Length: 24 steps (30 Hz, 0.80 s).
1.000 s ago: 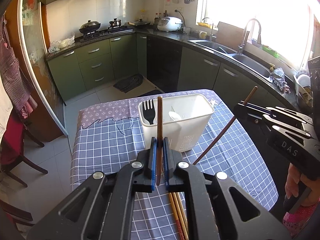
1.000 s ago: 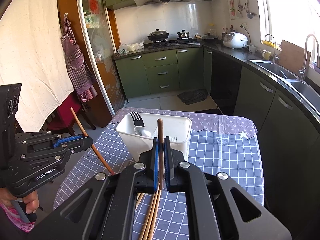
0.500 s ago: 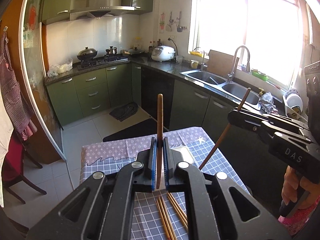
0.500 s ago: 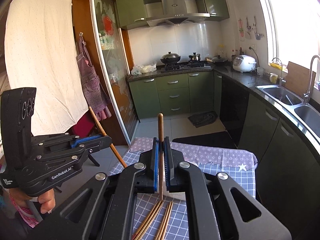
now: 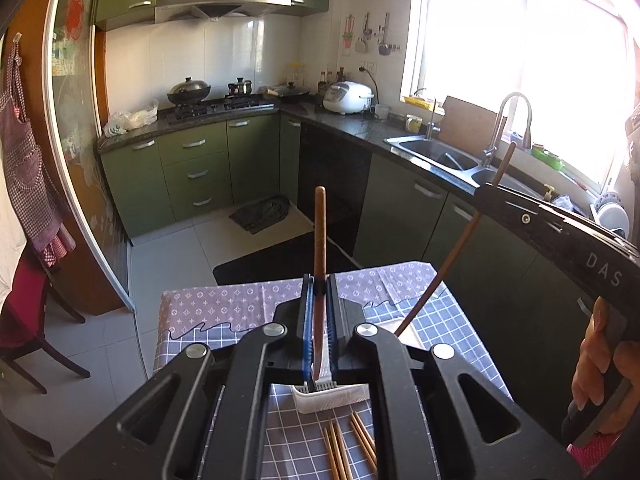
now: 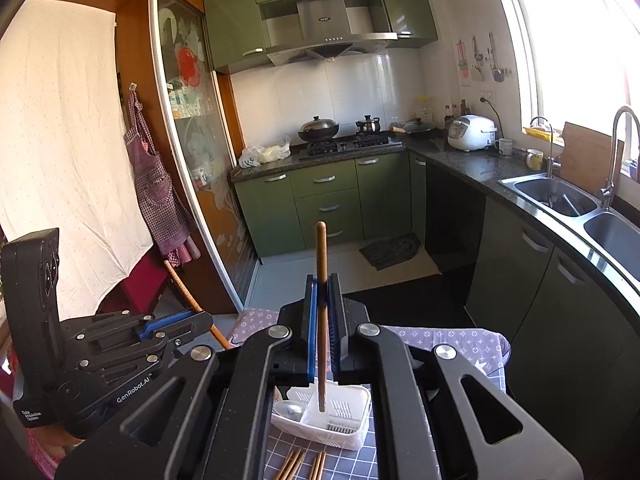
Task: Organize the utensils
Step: 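Carry both chopsticks upright to the white basket and release them inside, then return both tools to the chopsticks and close the left tool on one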
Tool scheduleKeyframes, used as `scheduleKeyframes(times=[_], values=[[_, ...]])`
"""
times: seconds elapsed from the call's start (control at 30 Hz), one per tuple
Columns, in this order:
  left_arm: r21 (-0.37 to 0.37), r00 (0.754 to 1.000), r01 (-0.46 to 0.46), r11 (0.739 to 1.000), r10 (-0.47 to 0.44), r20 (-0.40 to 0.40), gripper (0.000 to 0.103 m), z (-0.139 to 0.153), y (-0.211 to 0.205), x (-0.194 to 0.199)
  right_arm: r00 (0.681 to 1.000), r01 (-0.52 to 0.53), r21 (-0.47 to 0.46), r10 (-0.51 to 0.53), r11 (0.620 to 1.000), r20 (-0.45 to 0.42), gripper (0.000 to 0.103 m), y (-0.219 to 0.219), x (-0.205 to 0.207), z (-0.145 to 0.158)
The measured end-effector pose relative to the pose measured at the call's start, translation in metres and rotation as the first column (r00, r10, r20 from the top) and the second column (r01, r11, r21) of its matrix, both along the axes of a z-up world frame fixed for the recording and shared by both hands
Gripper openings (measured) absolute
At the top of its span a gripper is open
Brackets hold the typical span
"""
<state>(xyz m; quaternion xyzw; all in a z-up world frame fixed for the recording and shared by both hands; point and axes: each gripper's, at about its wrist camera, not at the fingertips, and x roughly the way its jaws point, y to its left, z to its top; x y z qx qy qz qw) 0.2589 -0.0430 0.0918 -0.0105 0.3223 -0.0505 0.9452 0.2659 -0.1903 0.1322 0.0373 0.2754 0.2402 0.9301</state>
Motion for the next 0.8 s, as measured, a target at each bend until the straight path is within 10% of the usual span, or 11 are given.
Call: scheduleKeyframes(times=[0.33,0.43,0.8], values=[[0.011,0.991,0.028,1.0,-0.027,-0.131,0.011,-0.047,-0.003,0.013,0.991,-0.023,-0.078,0.012,0.997,-0.136,0.016,0.02,0.019,-0.083],[0.005,0.992,0.02,1.0,-0.019,-0.125,0.026,-0.045,-0.001,0.009,0.992,-0.025,-0.076,0.016,0.997,-0.125,0.022,0.019,0.012,-0.08],[-0.001,0.992,0.031,1.0,-0.031,-0.123,0.026,-0.037,0.007,-0.06,0.998,-0.036,-0.046,0.033,0.998,-0.059,0.033,-0.022,-0.086,-0.077]])
